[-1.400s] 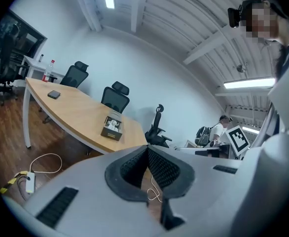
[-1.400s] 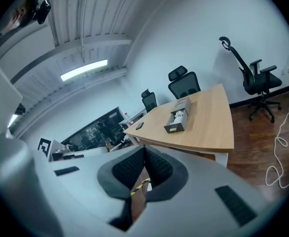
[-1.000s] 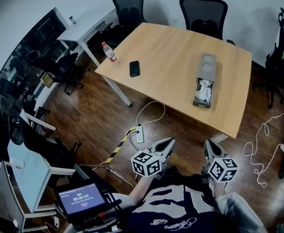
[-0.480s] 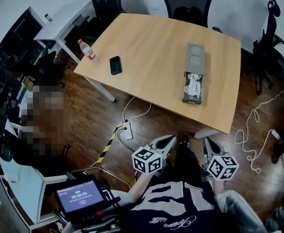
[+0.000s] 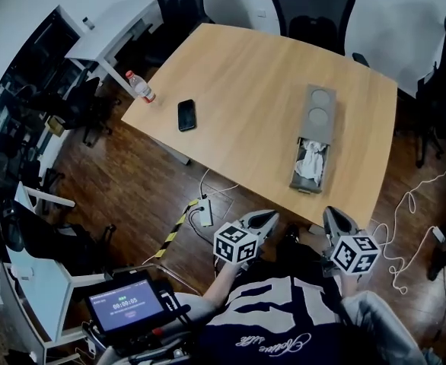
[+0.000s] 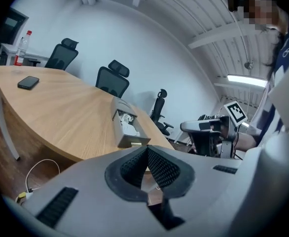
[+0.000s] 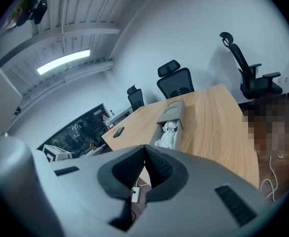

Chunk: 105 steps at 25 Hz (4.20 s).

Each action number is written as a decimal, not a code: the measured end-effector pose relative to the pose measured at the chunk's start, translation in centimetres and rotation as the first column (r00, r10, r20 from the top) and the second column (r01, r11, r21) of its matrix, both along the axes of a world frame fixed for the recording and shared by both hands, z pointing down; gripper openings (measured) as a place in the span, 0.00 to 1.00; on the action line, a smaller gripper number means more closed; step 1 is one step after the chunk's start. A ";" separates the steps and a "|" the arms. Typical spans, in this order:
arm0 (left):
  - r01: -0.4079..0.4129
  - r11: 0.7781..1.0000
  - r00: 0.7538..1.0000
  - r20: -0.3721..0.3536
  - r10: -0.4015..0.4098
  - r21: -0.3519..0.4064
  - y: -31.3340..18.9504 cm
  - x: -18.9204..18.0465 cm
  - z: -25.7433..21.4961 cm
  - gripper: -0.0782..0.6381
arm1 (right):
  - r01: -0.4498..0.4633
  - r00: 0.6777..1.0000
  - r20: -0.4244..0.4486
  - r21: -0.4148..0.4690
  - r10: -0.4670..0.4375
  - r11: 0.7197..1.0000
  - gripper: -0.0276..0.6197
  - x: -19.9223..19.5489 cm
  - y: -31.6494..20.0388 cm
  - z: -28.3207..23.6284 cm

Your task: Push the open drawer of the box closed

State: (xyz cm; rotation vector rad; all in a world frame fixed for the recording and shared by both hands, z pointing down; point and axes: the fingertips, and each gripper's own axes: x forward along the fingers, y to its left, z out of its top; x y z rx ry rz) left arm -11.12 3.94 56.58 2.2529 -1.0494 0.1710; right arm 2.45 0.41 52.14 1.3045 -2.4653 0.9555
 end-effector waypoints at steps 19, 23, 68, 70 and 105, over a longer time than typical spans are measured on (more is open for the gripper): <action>-0.021 0.975 0.994 0.103 0.045 -0.223 -9.8 5.5 7.3 0.11 | 0.017 0.999 0.030 -0.058 -0.015 0.998 0.04 5.3 -13.2 2.2; -0.046 0.963 0.993 0.097 0.074 -0.264 -9.8 5.7 7.7 0.11 | -0.020 0.999 0.040 -0.084 0.024 0.996 0.04 6.7 -13.5 3.3; -0.144 0.980 0.986 0.064 0.154 -0.139 -25.1 6.7 5.0 0.11 | -0.430 0.902 -0.021 -0.134 0.431 0.893 0.04 11.9 -14.3 4.1; -0.136 0.983 0.989 0.045 0.143 -0.123 -25.3 6.6 4.4 0.11 | -0.403 0.914 -0.018 -0.136 0.405 0.905 0.04 11.3 -14.8 4.2; 0.112 0.993 0.990 0.086 -0.115 0.038 -7.2 1.1 -0.9 0.11 | 0.080 0.997 0.028 -0.097 -0.078 0.992 0.04 1.9 -8.8 5.5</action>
